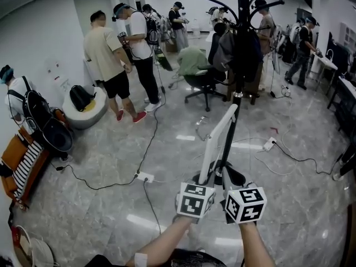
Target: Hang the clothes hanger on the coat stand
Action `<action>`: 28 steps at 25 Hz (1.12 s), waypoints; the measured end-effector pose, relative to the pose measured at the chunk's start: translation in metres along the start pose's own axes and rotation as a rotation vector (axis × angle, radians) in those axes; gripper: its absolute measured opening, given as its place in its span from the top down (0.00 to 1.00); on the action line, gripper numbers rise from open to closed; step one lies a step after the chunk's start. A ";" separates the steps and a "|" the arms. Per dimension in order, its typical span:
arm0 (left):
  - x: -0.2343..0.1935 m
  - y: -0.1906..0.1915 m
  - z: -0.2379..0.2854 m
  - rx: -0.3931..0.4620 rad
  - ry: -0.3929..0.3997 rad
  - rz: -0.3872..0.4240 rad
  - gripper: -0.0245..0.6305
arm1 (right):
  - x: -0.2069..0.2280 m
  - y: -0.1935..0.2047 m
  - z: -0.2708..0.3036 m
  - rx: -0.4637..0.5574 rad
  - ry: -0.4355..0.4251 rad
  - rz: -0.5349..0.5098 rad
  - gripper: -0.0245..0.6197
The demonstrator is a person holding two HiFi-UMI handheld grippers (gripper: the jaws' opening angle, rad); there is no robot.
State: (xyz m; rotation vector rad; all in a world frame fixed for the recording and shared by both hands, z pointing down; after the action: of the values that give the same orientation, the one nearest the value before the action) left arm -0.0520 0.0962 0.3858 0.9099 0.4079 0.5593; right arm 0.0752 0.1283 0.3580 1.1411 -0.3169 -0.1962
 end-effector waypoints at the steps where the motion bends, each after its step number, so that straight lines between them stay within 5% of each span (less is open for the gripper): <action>1: -0.003 -0.001 0.002 0.001 -0.002 0.001 0.90 | 0.001 -0.001 0.004 -0.002 -0.002 -0.001 0.96; 28: -0.125 -0.067 0.098 -0.043 0.026 0.022 0.90 | 0.029 -0.068 0.148 -0.027 0.060 0.028 0.96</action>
State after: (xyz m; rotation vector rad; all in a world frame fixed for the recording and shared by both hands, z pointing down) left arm -0.0769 -0.0737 0.3971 0.8672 0.4076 0.5988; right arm 0.0521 -0.0351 0.3563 1.1131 -0.2769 -0.1408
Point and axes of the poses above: the fingertips, and each gripper's own axes: z forward along the fingers, x to its right, y out of its underside, the point moved 9 cm from there along -z, backward along the fingers, and after that the axes turned 9 degrees about -x, right-handed, at the moved point
